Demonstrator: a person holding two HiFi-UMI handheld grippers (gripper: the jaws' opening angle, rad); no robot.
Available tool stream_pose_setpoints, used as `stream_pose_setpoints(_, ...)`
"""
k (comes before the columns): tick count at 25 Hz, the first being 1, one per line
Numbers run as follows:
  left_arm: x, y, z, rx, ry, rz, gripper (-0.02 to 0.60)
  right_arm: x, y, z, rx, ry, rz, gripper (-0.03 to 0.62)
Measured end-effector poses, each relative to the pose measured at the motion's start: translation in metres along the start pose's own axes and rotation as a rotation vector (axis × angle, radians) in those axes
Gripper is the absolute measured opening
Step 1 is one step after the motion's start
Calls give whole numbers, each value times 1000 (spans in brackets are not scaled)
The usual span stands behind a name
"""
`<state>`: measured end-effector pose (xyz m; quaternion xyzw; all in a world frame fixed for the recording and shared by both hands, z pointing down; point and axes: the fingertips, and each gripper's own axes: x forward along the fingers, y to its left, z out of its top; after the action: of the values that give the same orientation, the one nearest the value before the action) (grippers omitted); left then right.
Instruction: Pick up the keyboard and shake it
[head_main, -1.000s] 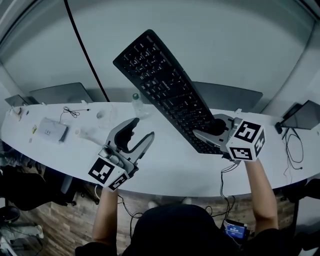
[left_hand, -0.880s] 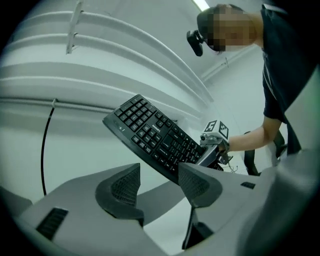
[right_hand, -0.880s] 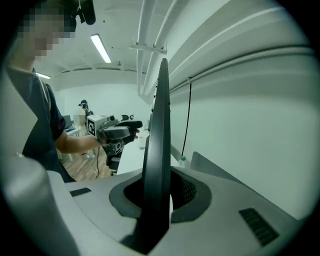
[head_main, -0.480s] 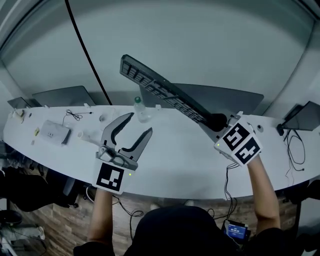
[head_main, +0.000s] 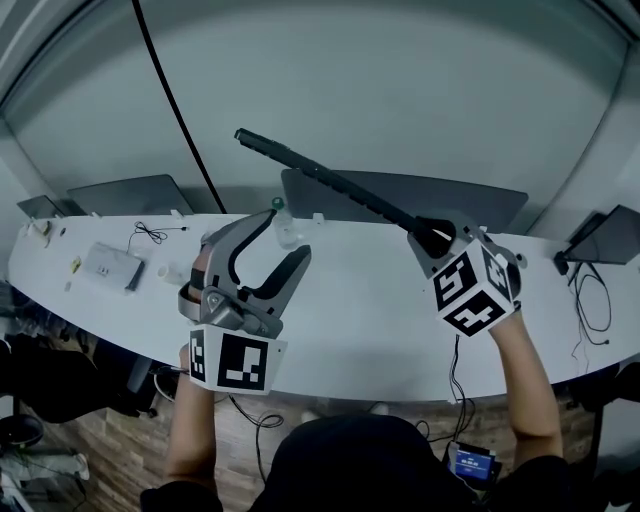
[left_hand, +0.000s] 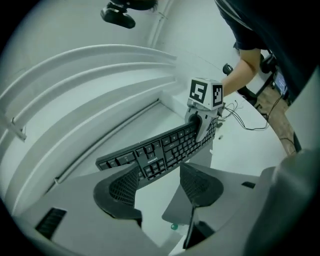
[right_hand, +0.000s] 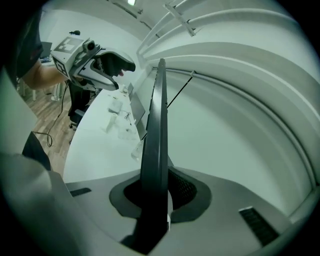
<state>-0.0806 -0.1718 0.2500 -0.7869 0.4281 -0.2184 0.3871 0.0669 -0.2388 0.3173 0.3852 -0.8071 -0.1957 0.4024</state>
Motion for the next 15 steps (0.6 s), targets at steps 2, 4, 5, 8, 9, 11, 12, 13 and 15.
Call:
stream_pose_setpoints(2,3,-1,4,68,19,-1,259,-2,-2,1,-32,11,-17,86)
stream_pose_setpoints(4,5,-3,8,141,37,-2,259,-4,-4,1,-67,26,-38,86)
stream_pose_setpoints(5,6,-4,10,178,46,-3,259,-4,-5,2,-86,35,-50,86)
stream_pose_setpoints(8,9,-9,12,279,73,-13,259,-3,-6,1,-138,61,-73,86)
stream_pose_setpoints(9,10,-11,13,299,77,-16,259,-2,-6,1,-154,70,-79,86)
stream_pose_setpoints(11,15,-13,12,325,86,-21,259,0,-6,0,-187,87,-91,86)
stream_pose_setpoints(12,17,-15,12,338,93,-22,259,1,-5,0,-205,95,-98,86)
stream_pose_setpoints(13,19,-16,11,353,100,-24,259,1,-5,0,-223,103,-106,86)
stream_pose_setpoints(15,22,-20,11,383,111,-33,261,2,-3,0,-259,121,-120,86)
